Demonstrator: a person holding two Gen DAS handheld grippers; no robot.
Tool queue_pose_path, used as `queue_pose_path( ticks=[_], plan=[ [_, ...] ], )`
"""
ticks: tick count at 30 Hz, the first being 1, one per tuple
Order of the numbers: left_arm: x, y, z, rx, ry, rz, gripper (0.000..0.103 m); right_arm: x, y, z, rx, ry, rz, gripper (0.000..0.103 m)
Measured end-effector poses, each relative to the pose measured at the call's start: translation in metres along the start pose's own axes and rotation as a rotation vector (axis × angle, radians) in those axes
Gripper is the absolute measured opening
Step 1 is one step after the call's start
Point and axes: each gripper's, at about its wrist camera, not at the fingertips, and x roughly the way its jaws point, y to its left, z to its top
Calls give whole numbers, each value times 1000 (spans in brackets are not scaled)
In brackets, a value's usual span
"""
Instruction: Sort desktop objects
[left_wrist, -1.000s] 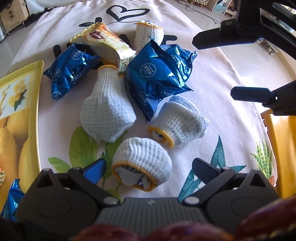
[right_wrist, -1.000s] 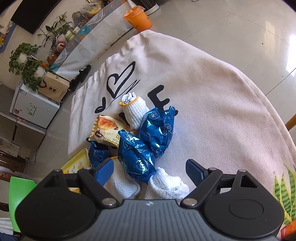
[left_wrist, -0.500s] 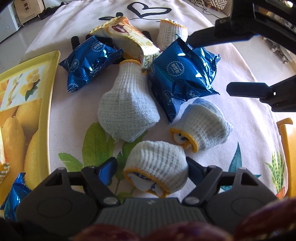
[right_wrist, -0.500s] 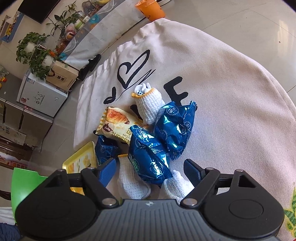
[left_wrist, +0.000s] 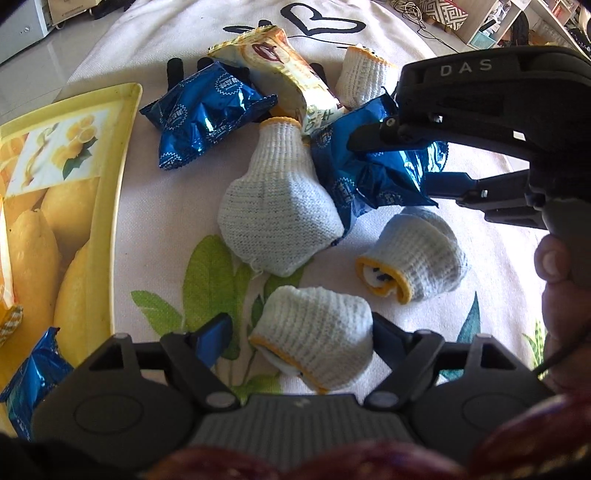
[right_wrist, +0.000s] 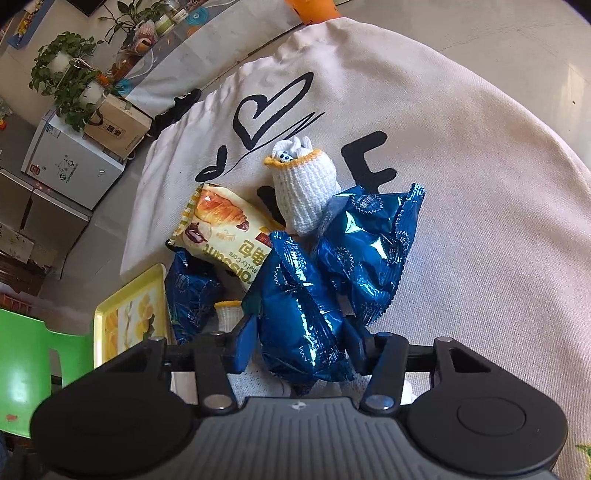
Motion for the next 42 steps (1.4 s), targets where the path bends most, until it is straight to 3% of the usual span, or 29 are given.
queue_pose_path(
  ticks=[6, 11, 14, 16, 20, 24, 31, 34, 38, 42],
  plan=[
    [0, 4, 1, -11, 5, 15, 94, -10, 5, -2, -8, -16, 23, 47],
    [2, 8, 1, -29, 15, 9, 97, -35, 4, 2, 23, -45, 106, 47],
    [5, 7, 0, -20, 14, 8, 97, -56, -5, 2, 60, -87, 105, 47],
    [5, 2, -2, 8, 1, 16, 94, -68, -17, 0, 113, -106, 100, 47],
    [4, -4, -5, 49, -7, -9, 77, -90, -50, -12, 279, -140, 76, 47],
    [2, -6, -9, 72, -28, -11, 68, -95, -79, -25, 409, -140, 19, 47],
    [-12, -3, -10, 57, -26, 17, 65, -85, -109, -44, 523, -97, -108, 47],
    [-16, 2, -14, 47, -24, 30, 65, -87, -113, -52, 529, -99, -123, 53],
    [-21, 5, -20, 56, -39, 35, 73, -96, -113, -63, 513, -105, -171, 77],
    [-26, 9, -25, 35, -72, 38, 87, -102, -117, -73, 521, -110, -149, 78]
  ],
)
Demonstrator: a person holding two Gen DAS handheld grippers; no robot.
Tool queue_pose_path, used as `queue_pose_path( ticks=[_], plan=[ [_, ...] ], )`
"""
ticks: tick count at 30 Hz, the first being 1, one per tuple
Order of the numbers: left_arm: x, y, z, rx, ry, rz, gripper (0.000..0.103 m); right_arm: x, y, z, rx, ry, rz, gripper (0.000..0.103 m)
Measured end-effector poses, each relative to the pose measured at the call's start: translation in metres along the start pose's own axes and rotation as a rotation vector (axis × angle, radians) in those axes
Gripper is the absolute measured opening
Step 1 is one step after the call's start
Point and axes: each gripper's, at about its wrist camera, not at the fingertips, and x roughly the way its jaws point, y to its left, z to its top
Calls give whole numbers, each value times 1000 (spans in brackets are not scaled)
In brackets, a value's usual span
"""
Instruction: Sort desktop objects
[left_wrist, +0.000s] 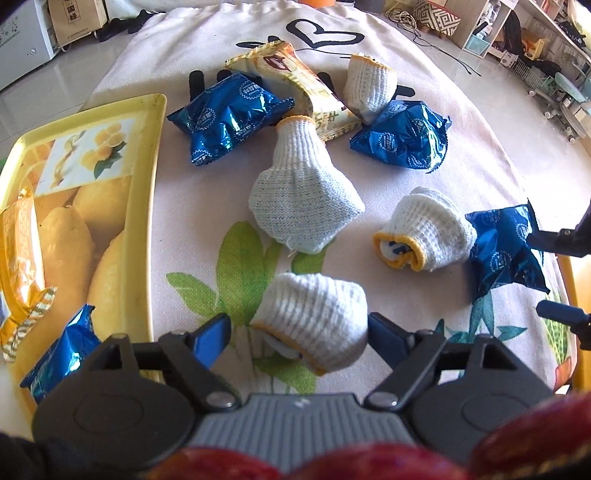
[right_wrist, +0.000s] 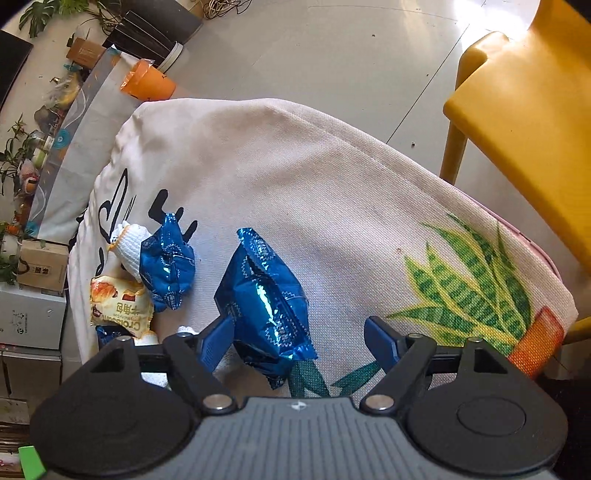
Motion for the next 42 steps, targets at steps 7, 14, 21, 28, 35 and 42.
queue_pose_path(
  ticks=[7, 14, 21, 28, 35, 42],
  plan=[
    [1, 2, -10, -43, -3, -16, 87, -5, 6, -2, -64, -41, 17, 78],
    [6, 1, -11, -47, -5, -28, 87, 1, 11, -3, -65, -33, 29, 78],
    [9, -3, -7, -62, -13, -47, 87, 7, 14, -3, -69, -30, 29, 78],
    [14, -10, -6, -50, -7, -61, 93, 14, 16, -3, -73, -20, 27, 78],
    [23, -20, -5, -19, 8, -45, 96, 21, 20, -5, -90, -12, 19, 78],
    [28, -30, -4, 31, 9, -2, 102, 28, 24, -6, -108, -6, 5, 78]
  ],
)
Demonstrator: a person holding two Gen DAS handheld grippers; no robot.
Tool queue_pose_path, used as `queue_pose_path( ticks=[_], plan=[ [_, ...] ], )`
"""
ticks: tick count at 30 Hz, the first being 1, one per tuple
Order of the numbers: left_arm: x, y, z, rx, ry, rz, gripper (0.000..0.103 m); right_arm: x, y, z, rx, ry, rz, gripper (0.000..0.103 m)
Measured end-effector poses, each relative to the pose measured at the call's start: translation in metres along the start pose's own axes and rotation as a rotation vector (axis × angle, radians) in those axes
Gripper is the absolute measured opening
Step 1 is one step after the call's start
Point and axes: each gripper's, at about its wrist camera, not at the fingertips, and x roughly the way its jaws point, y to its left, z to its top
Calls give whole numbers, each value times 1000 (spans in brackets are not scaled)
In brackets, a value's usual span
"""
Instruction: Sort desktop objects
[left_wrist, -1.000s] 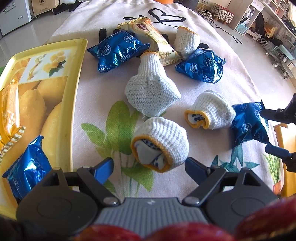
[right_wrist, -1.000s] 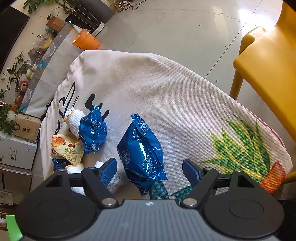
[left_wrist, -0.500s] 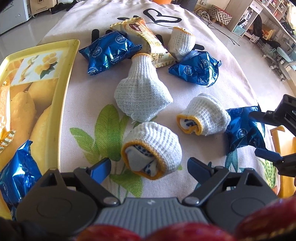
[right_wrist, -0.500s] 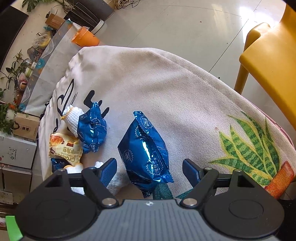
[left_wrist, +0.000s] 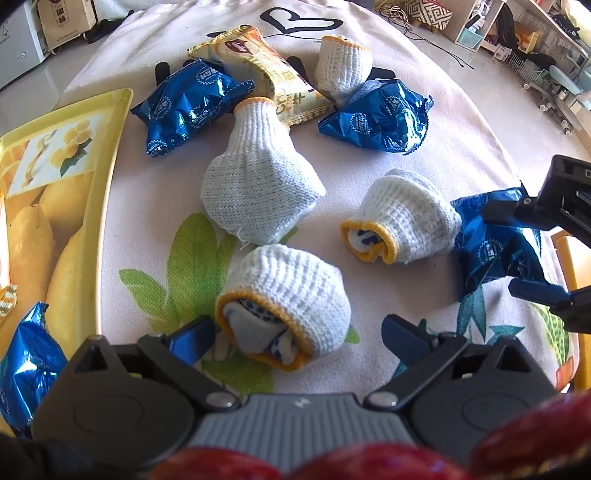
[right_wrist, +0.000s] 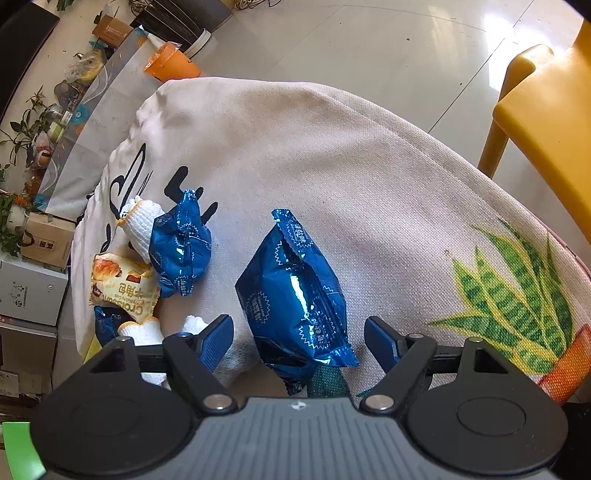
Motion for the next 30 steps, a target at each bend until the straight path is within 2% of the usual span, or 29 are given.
queue_pose_path(
  ticks=[12, 30],
  plan=[
    [8, -15, -2, 103, 5, 105, 103, 4, 5, -1, -38, -6, -23, 79],
    [8, -16, -2, 94, 3, 109, 102, 6, 8, -2, -65, -14, -37, 80]
  ],
)
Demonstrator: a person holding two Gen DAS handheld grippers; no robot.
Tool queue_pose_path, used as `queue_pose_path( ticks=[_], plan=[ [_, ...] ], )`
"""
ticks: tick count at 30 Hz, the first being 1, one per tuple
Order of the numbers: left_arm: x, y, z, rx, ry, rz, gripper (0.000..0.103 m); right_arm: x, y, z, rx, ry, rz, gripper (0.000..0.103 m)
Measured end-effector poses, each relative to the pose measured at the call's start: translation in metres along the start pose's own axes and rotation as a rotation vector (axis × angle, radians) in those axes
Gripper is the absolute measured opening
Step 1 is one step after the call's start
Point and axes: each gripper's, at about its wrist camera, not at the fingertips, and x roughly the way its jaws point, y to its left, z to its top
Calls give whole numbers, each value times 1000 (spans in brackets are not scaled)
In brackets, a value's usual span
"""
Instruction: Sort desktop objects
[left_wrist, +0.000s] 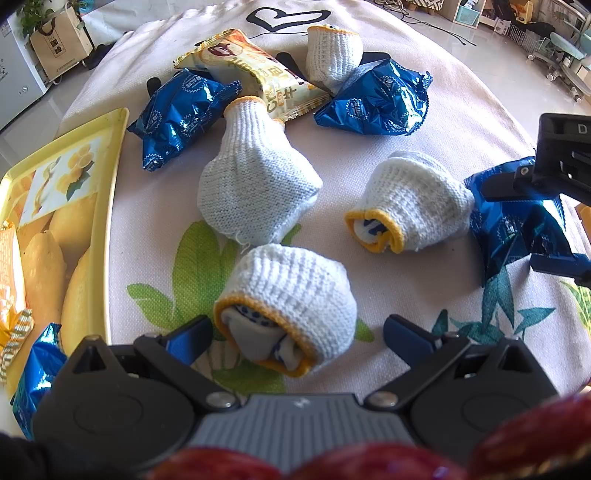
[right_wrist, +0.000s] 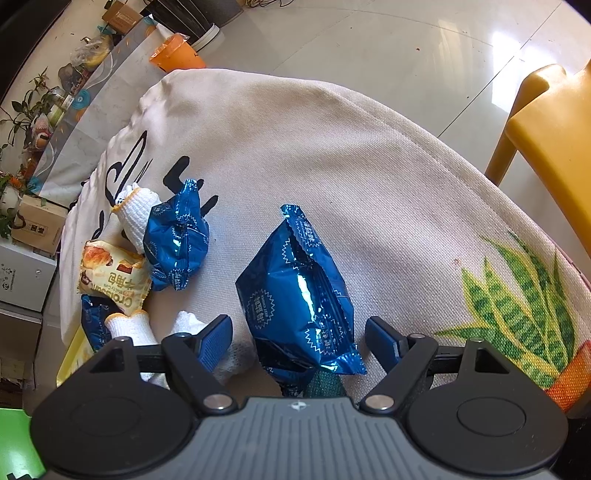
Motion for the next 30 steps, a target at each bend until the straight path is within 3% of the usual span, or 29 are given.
queue_pose_path(
  ticks=[4, 8, 11, 19, 25, 30],
  plan=[
    [-1, 0, 0, 1, -7, 1, 99, -1, 3, -1, -14, -10, 10, 78],
    [-7, -1, 3, 15, -35, -5, 76, -1, 5, -2, -31, -17, 12, 58],
    [-9, 2, 6, 0, -48, -9, 65, -2, 4, -2, -25, -18, 29, 54],
    [-18, 18, 8, -88, -50, -66, 64, -21, 14, -2, -28, -56, 63, 53],
    [-38, 30, 14, -111, -98, -81, 64, -44, 28, -2, -61, -65, 70, 53],
    [-59, 55, 22, -188, -127, -99, 64, -66, 45, 0, -110, -60, 112, 53]
  ],
)
